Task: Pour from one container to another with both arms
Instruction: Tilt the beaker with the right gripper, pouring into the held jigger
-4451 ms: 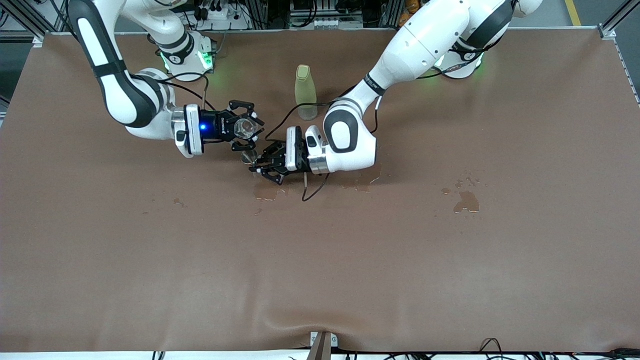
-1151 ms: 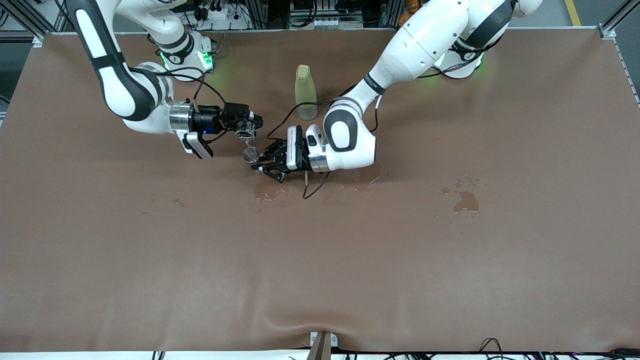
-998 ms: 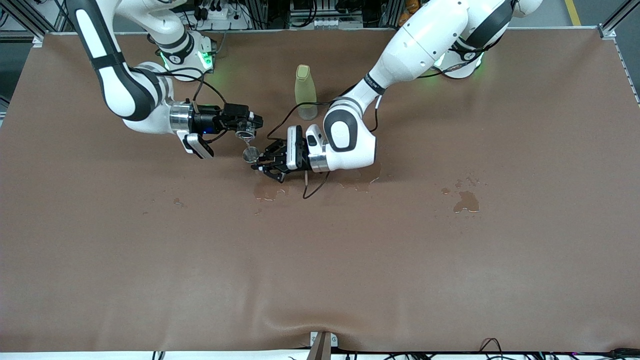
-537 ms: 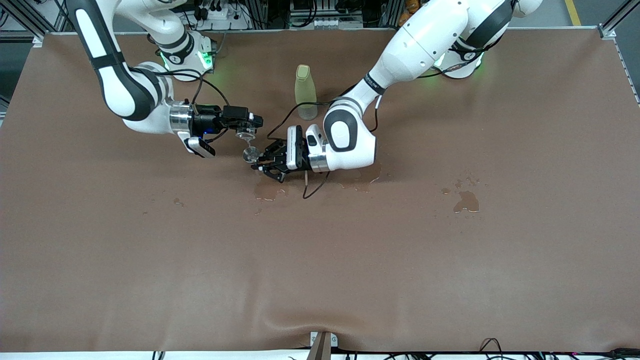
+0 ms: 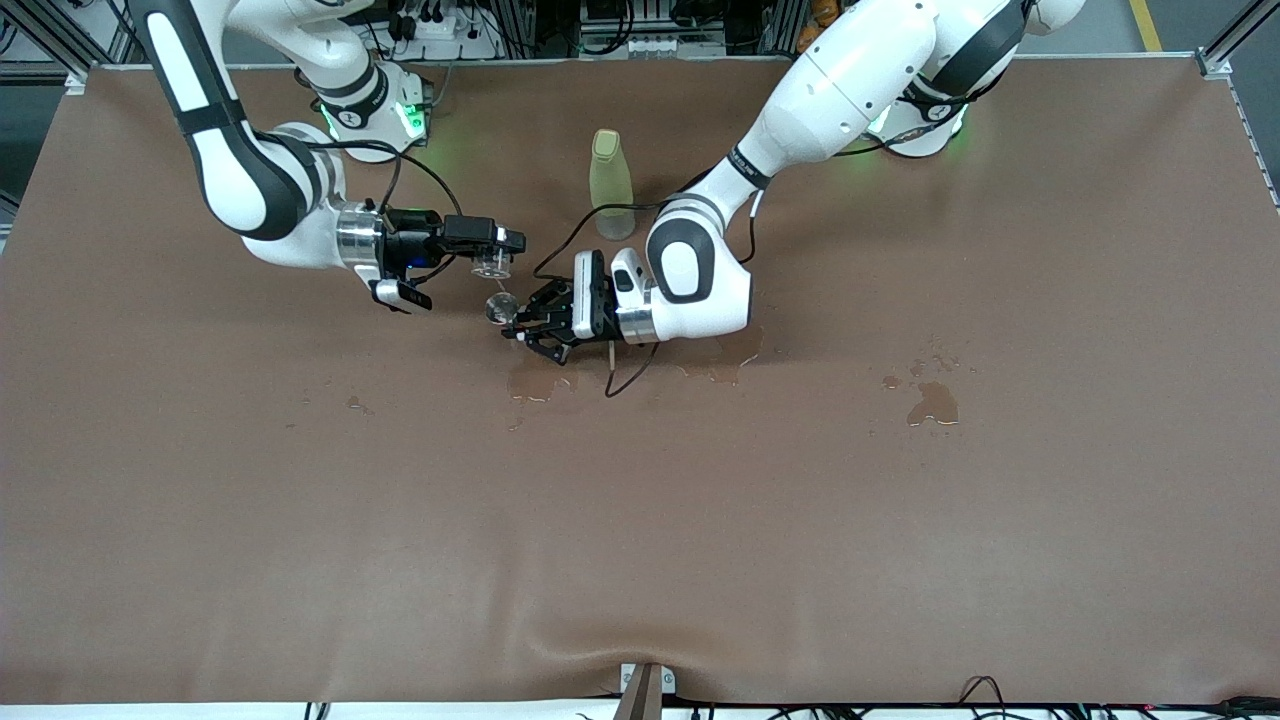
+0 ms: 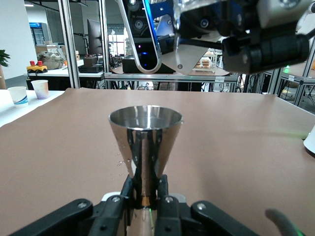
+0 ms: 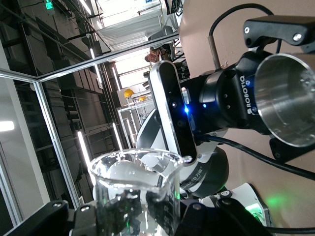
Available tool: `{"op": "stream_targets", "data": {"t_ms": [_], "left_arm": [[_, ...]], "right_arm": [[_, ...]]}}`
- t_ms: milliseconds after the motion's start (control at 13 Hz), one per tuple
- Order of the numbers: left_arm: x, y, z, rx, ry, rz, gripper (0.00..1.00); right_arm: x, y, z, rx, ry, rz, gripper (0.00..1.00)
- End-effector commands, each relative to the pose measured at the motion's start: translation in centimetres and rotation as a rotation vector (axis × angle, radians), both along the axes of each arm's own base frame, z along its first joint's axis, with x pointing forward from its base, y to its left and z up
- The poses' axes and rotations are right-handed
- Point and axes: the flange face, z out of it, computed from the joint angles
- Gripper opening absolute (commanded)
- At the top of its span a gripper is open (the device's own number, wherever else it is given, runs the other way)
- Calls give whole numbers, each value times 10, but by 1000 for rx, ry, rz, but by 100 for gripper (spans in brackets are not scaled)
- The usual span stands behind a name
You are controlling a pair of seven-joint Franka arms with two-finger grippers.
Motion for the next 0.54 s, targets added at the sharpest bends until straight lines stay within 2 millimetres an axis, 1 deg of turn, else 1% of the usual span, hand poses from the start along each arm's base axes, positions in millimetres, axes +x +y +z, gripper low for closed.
{"op": "stream_targets", "data": {"t_ms": [0, 153, 230, 384, 460], "left_arm": [[-4, 1, 6, -6, 1, 17, 0], [-4, 1, 7, -7, -1, 17, 0], [-3, 1, 7, -7, -1, 18, 0], [-4, 2, 6, -4, 1, 18, 0], [-4, 2, 7, -5, -1, 18, 0]], "right_arm": [[-2, -2, 11, 5, 12, 3, 0], [-2, -3, 10, -3, 0, 6, 0], [-4, -3, 8, -26, -39, 35, 0], [0, -8, 10, -53, -186, 56, 0], [4, -12, 14, -66, -296, 65, 0]]}}
